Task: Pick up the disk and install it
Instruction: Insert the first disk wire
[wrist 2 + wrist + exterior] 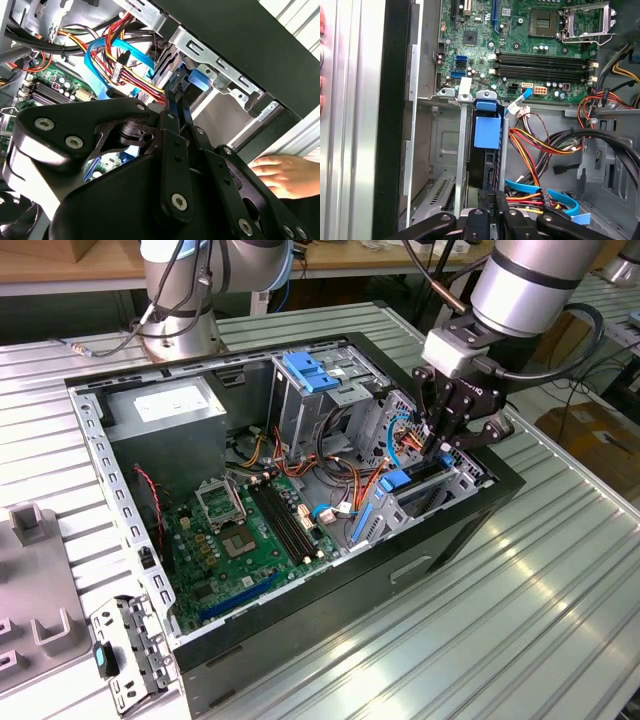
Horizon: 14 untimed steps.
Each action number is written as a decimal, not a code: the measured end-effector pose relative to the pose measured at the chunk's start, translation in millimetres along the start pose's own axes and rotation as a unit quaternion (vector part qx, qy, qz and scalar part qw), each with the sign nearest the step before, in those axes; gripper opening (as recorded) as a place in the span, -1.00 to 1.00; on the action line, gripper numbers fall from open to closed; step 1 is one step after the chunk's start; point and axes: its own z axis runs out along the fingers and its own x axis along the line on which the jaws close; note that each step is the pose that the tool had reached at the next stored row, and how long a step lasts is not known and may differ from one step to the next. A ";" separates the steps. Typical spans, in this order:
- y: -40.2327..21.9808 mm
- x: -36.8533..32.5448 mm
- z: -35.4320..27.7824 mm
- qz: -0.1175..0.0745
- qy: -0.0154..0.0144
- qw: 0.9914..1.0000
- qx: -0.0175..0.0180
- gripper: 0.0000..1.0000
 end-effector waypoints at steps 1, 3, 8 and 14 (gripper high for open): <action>0.1 0.0 0.8 0.000 0.000 1.000 0.000 -0.66; 0.3 0.9 2.0 0.000 0.000 1.000 0.000 -0.66; 0.4 2.0 2.9 0.003 0.000 1.000 0.000 -0.66; 0.5 2.1 5.3 0.006 0.000 1.000 -0.001 -0.66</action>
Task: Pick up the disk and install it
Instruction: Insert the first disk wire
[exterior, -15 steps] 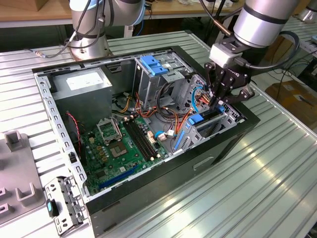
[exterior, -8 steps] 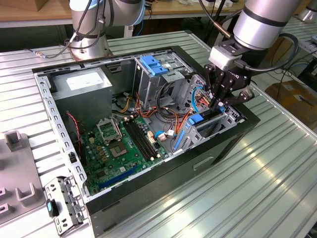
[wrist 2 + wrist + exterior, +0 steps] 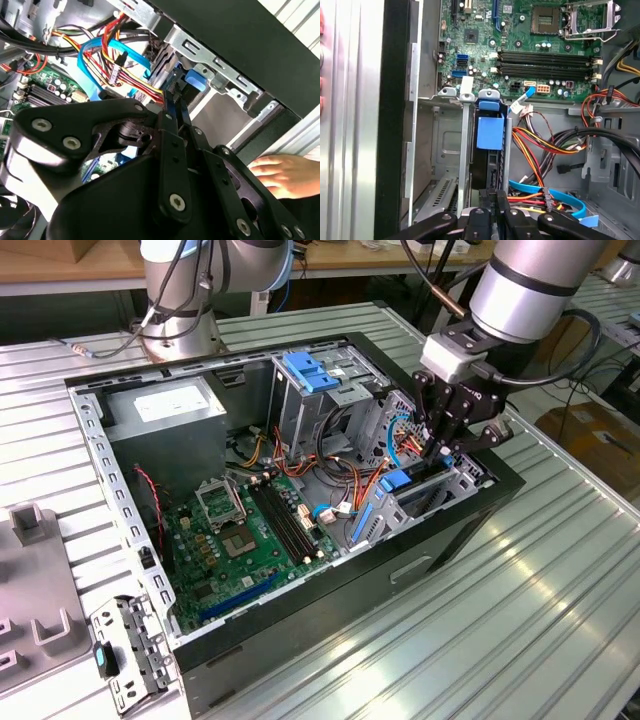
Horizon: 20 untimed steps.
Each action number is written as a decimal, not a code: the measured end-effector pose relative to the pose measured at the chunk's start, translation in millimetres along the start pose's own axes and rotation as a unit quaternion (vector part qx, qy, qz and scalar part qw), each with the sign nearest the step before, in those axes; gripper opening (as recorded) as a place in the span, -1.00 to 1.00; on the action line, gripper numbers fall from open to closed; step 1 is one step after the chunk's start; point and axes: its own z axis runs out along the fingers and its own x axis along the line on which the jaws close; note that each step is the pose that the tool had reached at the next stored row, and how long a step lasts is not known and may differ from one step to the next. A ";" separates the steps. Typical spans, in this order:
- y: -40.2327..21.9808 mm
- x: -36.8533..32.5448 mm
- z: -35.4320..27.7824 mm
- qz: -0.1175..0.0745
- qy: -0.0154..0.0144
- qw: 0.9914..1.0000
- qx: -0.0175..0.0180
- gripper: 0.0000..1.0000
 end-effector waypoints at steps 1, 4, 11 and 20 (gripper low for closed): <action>0.0 0.0 0.0 0.001 0.000 1.000 0.000 -0.66; -0.1 -0.2 -0.3 0.015 0.000 1.000 0.000 -0.66; -0.3 -0.9 -2.3 0.037 0.000 0.999 -0.001 -0.66; -0.5 -3.1 -2.7 0.037 0.000 0.999 0.000 -0.66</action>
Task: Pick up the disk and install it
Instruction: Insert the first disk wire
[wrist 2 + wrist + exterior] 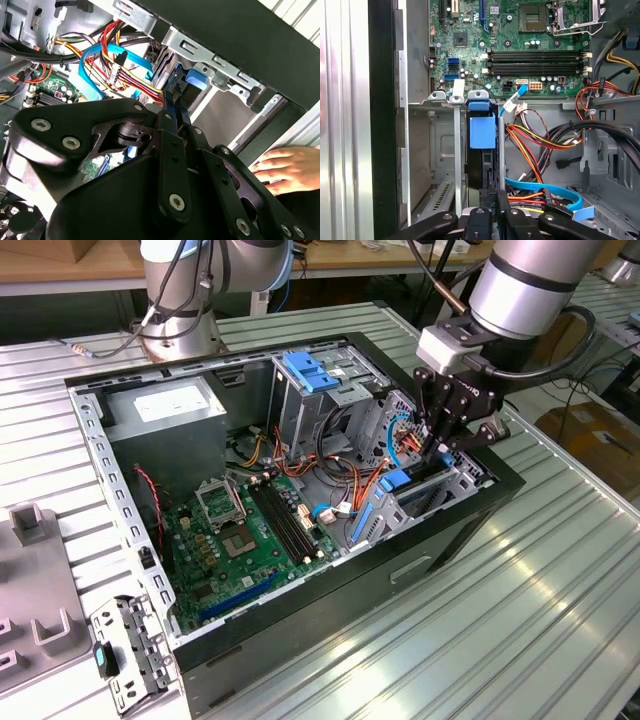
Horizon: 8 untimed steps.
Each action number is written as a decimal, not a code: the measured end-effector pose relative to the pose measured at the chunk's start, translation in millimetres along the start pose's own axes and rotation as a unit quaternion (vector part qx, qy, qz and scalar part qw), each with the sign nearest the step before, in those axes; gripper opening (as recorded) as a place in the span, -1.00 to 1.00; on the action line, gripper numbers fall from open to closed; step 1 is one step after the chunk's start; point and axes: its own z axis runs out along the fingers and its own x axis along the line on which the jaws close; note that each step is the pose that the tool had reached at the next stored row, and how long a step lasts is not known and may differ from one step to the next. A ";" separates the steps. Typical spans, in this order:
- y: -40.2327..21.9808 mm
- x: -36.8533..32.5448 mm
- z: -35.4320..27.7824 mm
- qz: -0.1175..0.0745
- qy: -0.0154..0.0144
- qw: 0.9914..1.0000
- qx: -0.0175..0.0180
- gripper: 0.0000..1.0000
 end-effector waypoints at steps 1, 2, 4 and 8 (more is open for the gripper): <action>0.1 0.0 0.0 0.000 0.000 1.000 0.000 -0.66; 0.1 0.0 0.0 0.000 0.000 1.000 0.000 -0.66; -0.2 0.0 0.0 -0.002 0.000 1.000 0.000 -0.66; -0.7 0.0 0.0 -0.004 0.000 1.000 0.000 -0.66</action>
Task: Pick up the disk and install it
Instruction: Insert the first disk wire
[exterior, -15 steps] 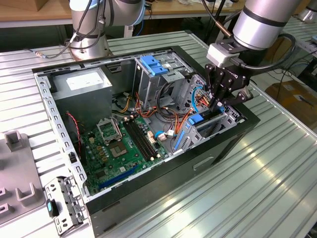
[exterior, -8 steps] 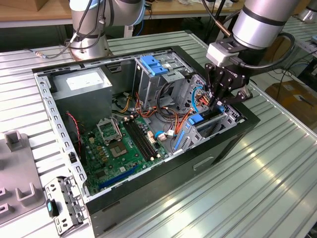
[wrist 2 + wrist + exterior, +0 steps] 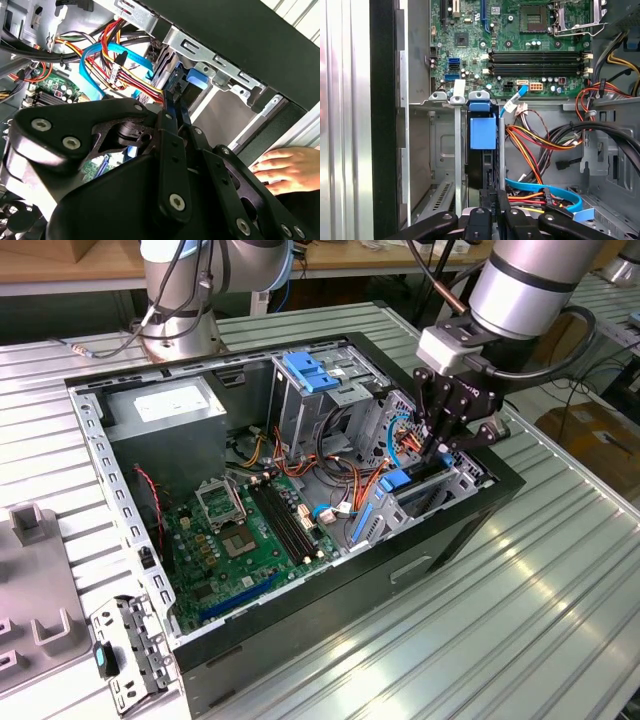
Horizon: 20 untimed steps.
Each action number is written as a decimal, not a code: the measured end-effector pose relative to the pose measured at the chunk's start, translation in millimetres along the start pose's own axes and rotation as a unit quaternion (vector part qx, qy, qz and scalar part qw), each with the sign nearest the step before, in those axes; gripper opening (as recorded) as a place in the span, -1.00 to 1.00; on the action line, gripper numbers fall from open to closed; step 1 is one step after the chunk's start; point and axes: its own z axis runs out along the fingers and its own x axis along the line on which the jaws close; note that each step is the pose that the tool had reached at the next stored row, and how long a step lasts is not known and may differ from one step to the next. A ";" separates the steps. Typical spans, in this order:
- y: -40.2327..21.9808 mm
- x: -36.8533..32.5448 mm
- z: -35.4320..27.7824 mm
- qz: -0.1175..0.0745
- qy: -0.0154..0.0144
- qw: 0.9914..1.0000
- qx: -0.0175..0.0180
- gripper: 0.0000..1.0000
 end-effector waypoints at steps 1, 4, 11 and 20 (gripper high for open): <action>-0.3 0.2 0.0 0.000 0.000 1.000 0.000 -0.66; -0.6 0.5 0.0 0.000 0.000 1.000 0.000 -0.66; -0.6 1.9 1.1 -0.001 0.000 1.000 0.000 -0.66; -1.4 -1.0 1.5 0.000 0.000 1.000 0.000 -0.66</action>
